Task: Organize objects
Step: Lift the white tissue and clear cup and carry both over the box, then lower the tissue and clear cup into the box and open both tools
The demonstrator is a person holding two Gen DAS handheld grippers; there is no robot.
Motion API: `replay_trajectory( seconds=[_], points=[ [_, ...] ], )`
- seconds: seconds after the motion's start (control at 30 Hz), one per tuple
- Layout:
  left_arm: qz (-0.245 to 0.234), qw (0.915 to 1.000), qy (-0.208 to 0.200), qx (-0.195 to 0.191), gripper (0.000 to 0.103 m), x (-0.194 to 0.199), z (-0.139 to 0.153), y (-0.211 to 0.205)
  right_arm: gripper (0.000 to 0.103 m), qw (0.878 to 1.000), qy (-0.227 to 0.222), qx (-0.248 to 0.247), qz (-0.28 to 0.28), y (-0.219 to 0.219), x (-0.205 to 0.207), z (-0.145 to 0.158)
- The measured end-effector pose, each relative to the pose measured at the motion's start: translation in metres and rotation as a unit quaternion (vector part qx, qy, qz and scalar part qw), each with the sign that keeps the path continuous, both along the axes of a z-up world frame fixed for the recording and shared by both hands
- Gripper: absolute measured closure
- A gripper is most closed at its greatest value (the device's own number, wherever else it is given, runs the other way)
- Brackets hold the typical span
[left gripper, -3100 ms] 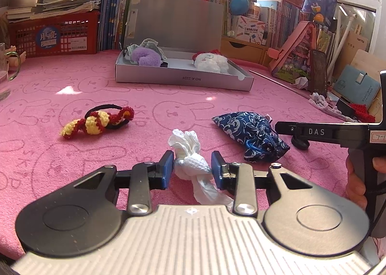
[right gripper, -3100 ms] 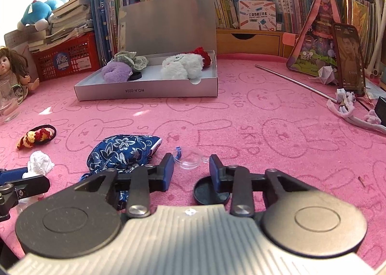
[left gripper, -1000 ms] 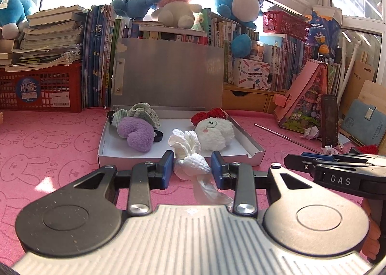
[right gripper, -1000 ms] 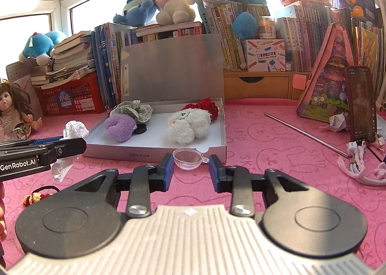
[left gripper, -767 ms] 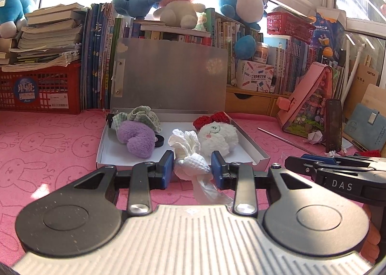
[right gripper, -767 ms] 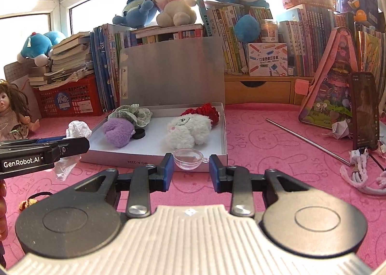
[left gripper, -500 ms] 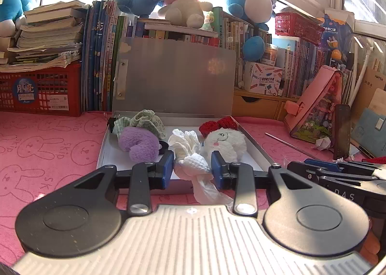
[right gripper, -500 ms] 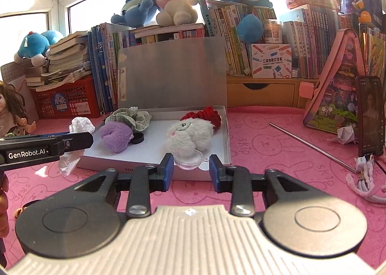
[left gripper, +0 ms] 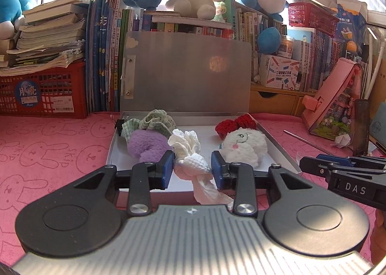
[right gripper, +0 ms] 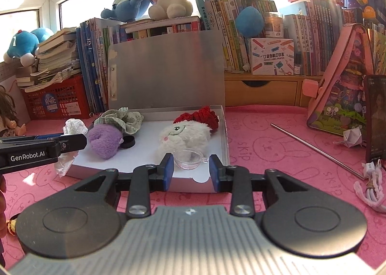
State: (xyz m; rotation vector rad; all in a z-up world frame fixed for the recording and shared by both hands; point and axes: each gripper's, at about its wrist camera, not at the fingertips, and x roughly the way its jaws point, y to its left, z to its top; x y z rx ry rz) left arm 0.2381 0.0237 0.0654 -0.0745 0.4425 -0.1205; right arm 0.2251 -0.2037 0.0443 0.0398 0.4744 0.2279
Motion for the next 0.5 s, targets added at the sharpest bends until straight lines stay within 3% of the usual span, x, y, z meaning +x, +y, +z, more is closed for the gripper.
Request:
replay_trajectory(
  seconds=[0.5],
  points=[
    [-0.022,0.9985,0.036,-0.035,0.063,0.048,-0.007,0.001,0.066,1.000,0.014,-0.006,-0.014,0.001,0.028,-0.003]
  ],
)
